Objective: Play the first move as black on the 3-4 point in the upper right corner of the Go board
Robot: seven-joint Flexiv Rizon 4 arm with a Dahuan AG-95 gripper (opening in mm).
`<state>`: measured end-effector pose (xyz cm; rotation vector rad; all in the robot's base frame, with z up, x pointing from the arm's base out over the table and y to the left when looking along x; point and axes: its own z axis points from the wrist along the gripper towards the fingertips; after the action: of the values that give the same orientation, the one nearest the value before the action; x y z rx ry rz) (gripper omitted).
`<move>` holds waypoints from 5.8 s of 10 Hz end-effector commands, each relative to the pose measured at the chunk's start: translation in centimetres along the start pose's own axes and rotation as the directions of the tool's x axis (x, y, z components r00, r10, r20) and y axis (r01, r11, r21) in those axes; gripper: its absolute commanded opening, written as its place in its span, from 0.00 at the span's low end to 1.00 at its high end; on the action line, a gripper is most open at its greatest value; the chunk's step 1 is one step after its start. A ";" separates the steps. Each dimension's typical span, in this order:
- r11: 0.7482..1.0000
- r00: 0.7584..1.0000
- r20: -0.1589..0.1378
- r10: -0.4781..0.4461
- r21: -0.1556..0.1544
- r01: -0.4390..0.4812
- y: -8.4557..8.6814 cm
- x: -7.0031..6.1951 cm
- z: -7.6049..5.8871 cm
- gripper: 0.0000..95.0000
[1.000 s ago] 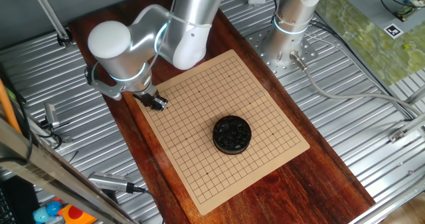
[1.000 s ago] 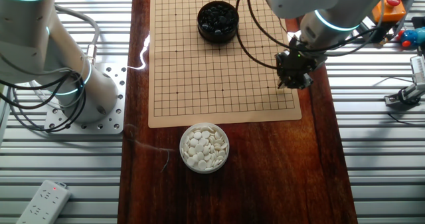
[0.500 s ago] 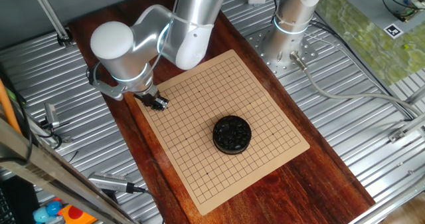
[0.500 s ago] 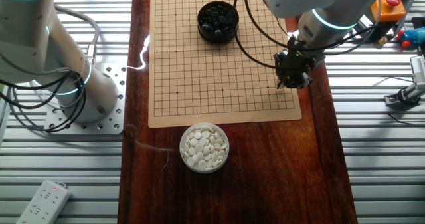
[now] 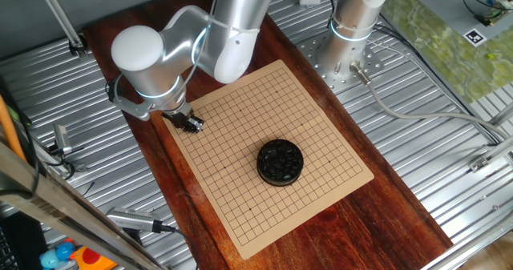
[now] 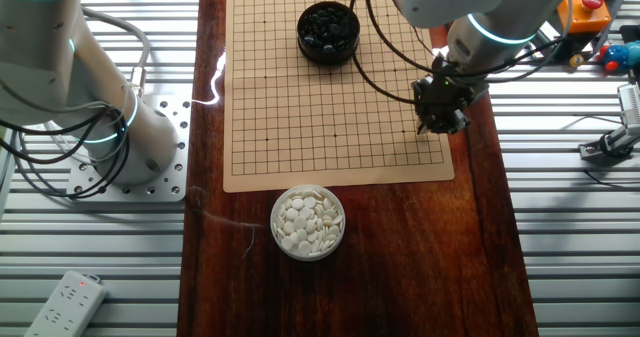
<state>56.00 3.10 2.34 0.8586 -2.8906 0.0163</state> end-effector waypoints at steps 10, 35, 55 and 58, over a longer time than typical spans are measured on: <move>1.000 1.000 0.009 0.005 -0.001 -0.005 0.0 -0.1 0.0 0.00; 1.000 1.000 0.020 0.012 0.013 -0.012 0.3 0.0 0.5 0.00; 0.997 0.996 0.038 0.076 -0.022 -0.075 0.7 0.1 -0.8 0.00; 0.995 0.994 0.042 0.097 -0.035 -0.095 1.9 0.4 -3.2 0.00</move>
<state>55.00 4.75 5.80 0.7193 -2.9627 -0.0437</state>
